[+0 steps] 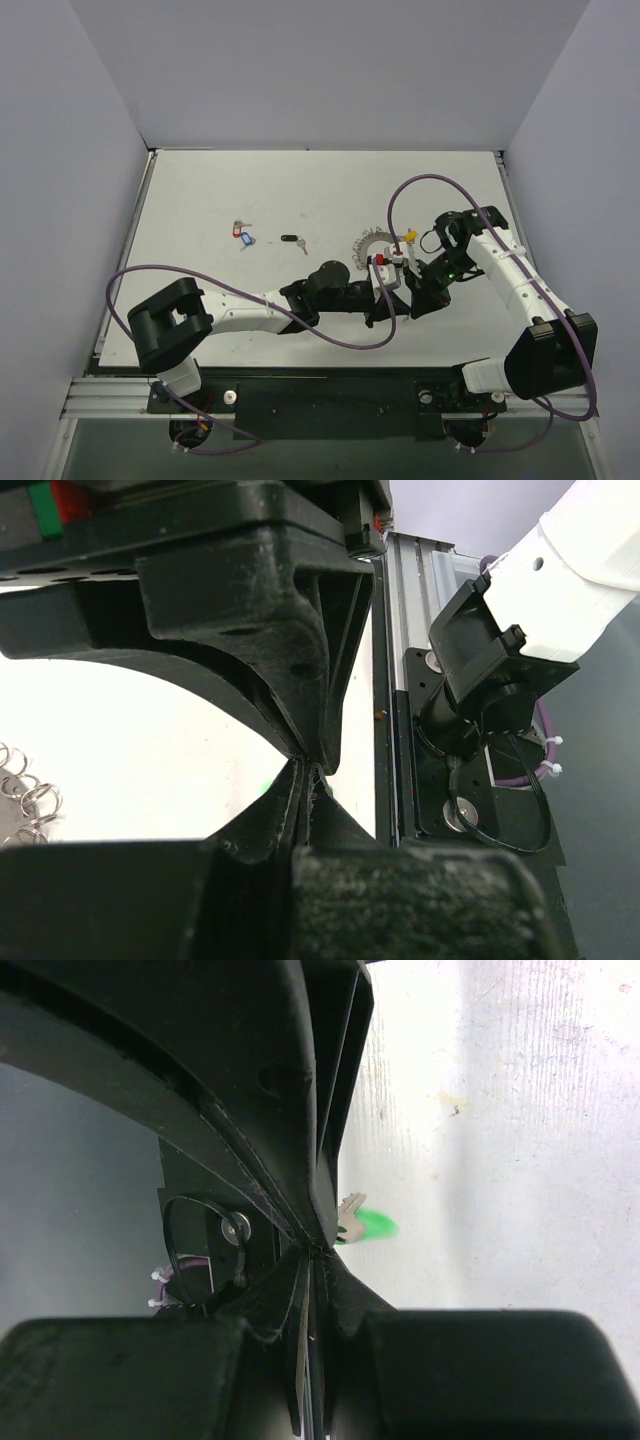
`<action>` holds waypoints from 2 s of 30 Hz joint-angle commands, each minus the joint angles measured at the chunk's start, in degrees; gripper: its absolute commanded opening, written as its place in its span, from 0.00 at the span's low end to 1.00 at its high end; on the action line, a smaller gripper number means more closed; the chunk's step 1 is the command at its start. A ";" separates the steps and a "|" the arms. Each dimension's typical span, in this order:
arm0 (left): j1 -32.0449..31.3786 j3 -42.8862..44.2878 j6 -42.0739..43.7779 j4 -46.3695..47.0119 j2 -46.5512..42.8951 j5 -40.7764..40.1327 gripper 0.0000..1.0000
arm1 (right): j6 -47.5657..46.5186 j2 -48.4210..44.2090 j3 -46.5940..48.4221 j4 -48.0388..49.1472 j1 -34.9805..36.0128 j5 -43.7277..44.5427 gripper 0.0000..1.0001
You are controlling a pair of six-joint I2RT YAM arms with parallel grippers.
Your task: Put the keys on the keyring
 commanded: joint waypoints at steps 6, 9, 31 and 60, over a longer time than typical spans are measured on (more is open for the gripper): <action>0.19 -0.81 -1.20 4.29 -3.28 0.68 0.00 | -1.32 0.29 1.65 -7.28 -0.10 -2.41 0.00; 0.36 -2.65 -2.59 7.88 -4.51 -0.99 0.00 | -1.32 0.03 1.83 -7.20 -1.23 -3.38 0.00; 0.80 -18.48 -14.03 56.77 -7.59 -18.22 0.00 | -20.91 -5.08 3.94 -15.28 -7.13 -30.01 0.41; 0.63 -16.55 -14.21 56.77 -6.80 -15.32 0.00 | -13.71 -4.28 0.16 -7.99 -4.58 -33.88 0.12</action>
